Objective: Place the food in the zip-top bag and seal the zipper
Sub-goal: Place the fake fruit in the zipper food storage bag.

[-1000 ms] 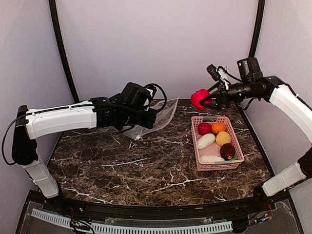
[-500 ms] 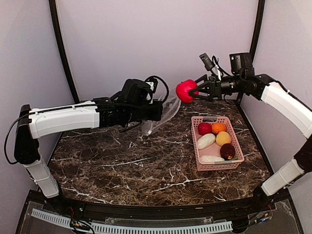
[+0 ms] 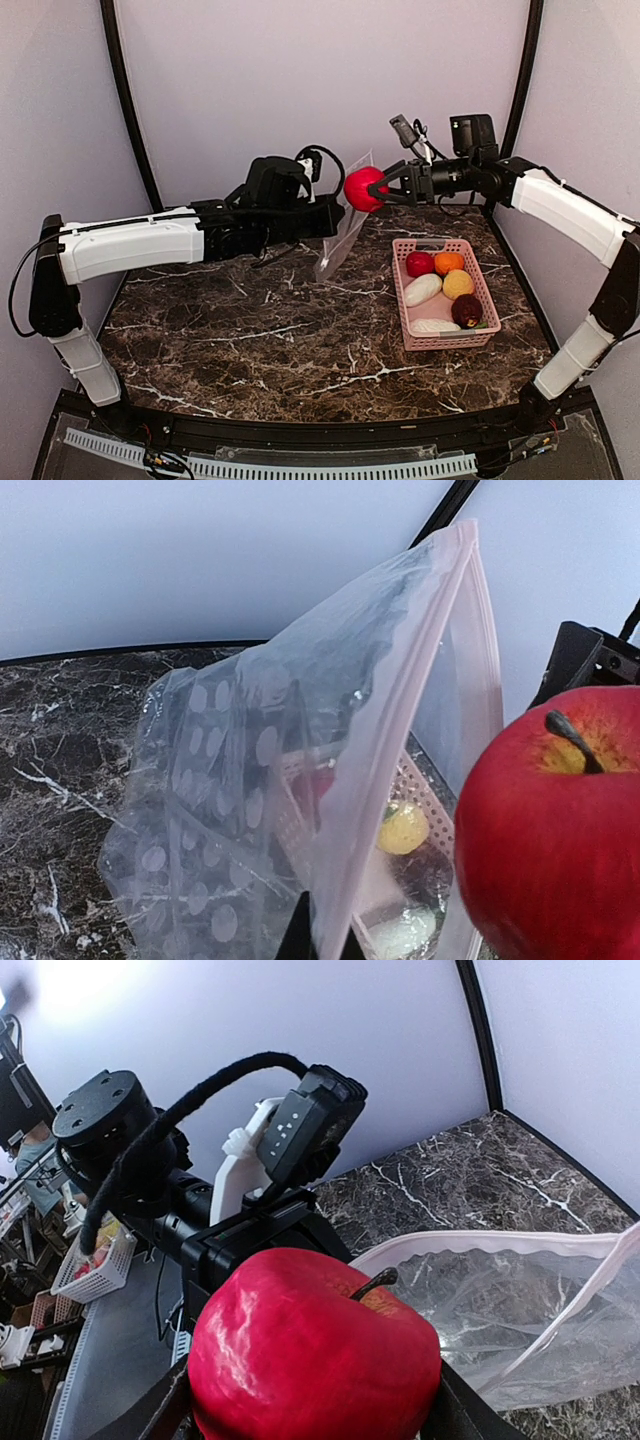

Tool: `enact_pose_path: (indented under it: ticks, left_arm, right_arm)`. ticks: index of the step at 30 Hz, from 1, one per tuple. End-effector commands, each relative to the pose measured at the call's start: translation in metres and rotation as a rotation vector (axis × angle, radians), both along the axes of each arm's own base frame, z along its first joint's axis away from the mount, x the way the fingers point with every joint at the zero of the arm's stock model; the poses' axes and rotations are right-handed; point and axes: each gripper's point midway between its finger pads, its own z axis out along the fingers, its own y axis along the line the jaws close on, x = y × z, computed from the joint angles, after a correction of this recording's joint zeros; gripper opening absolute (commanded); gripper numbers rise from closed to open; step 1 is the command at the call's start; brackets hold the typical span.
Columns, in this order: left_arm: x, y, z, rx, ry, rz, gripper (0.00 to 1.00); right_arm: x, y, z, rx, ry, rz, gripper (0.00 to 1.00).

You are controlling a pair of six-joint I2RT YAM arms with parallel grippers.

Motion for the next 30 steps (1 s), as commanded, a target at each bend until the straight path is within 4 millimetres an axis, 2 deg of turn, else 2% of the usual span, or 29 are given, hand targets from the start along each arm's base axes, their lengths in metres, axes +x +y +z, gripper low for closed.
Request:
enact_pose_path:
  ticks: [1,7,12,17,21,23,27,30]
  left_arm:
    - [-0.006,-0.002,0.024,-0.102,-0.011,-0.013,0.01]
    - [-0.007,0.002,0.023,-0.117,-0.01,0.002,0.01]
    - [-0.009,0.006,0.021,-0.108,-0.007,0.002,0.01]
    - [-0.012,0.01,0.021,-0.136,-0.002,0.01,0.01]
    - [-0.014,0.01,0.021,-0.149,0.002,0.005,0.01]
    - [-0.015,0.009,0.021,-0.154,0.004,-0.004,0.01]
    - [-0.017,0.008,0.018,-0.152,0.017,-0.013,0.01]
    - [-0.018,0.009,0.014,-0.151,0.026,-0.011,0.01]
  right_arm:
    - [0.018,0.004,-0.002,-0.016,0.006,-0.089,0.47]
    - [0.033,0.003,-0.024,-0.076,0.064,-0.163,0.47]
    - [0.04,0.001,-0.041,-0.141,0.048,-0.22,0.47]
    - [0.048,0.001,-0.048,-0.208,0.01,-0.292,0.46]
    - [0.044,0.012,-0.054,-0.247,-0.006,-0.287,0.47]
    - [0.039,0.019,-0.056,-0.266,-0.031,-0.287,0.47]
    - [0.025,0.028,-0.04,-0.231,-0.062,-0.243,0.48]
    - [0.032,0.027,-0.04,-0.264,-0.091,-0.287,0.48]
